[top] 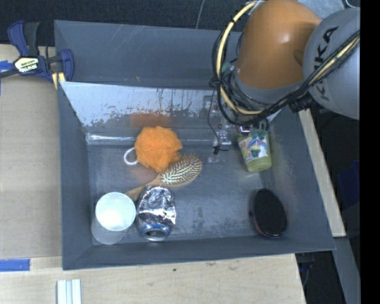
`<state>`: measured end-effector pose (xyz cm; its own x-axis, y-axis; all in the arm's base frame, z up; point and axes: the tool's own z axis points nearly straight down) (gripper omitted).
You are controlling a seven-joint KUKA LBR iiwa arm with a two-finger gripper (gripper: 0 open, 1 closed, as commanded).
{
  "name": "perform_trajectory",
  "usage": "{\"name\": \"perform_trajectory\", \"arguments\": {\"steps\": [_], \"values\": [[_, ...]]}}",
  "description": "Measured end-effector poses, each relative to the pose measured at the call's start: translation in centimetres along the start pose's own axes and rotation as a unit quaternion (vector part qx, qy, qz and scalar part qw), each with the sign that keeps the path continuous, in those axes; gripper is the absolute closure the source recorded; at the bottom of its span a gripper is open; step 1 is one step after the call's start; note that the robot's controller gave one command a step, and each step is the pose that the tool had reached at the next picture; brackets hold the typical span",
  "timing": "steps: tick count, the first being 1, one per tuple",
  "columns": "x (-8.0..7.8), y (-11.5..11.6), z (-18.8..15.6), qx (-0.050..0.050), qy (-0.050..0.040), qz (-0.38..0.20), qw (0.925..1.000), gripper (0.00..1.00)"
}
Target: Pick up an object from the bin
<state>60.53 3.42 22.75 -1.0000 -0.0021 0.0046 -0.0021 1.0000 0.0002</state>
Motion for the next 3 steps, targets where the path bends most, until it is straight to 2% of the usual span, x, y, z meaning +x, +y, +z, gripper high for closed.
{"name": "perform_trajectory", "arguments": {"steps": [1, 2, 3], "values": [[3.8, 4.0, 7.5, -0.001, 0.0016, -0.132, 0.9912, 0.0], [5.2, 3.3, 14.8, -0.002, -0.0064, -0.131, 0.9914, 0.0], [4.9, 3.3, 14.2, -0.002, -0.0098, -0.131, 0.9914, 1.0]]}}
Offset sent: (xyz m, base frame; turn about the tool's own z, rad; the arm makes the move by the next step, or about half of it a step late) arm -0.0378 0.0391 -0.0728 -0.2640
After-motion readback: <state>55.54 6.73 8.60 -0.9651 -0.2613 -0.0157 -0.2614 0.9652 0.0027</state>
